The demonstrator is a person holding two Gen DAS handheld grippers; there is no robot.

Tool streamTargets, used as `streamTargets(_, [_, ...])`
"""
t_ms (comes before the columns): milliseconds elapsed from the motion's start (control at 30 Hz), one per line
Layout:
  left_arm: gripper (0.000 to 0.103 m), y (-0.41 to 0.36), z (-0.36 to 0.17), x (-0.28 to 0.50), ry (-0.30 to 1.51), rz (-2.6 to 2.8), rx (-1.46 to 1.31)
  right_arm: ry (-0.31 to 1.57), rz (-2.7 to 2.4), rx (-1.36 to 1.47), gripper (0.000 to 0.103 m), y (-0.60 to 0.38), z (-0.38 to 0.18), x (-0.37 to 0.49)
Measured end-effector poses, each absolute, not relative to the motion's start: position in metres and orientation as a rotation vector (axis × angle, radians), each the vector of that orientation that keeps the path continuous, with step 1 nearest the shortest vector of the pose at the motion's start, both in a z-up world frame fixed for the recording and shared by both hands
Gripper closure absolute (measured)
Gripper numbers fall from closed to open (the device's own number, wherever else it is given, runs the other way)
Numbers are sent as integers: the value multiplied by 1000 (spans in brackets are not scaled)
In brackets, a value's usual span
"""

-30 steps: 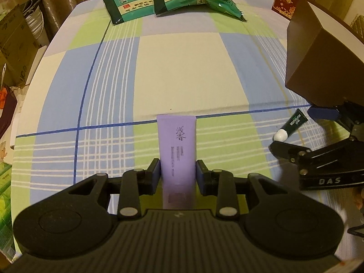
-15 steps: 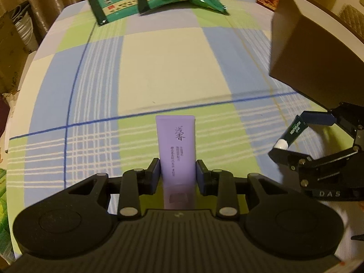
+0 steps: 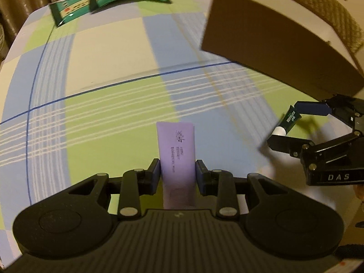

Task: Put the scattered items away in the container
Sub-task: 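Carry the purple tube and green lip gel over the brown box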

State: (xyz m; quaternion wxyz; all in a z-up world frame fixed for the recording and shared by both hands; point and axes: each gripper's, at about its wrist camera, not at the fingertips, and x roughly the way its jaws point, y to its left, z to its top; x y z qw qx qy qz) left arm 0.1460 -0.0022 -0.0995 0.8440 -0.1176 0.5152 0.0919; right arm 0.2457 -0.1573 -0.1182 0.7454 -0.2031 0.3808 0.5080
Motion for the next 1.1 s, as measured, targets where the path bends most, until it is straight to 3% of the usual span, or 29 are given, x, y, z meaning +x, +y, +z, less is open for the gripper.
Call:
streamTargets(667, [76,-46,-111,159,1152,183,-174,835,1054,-388,22,-221,-102,252])
streamTargets(1100, [76,-61,-68,148,1058,155,-182,790,1082,-370,22,-232,-82,253])
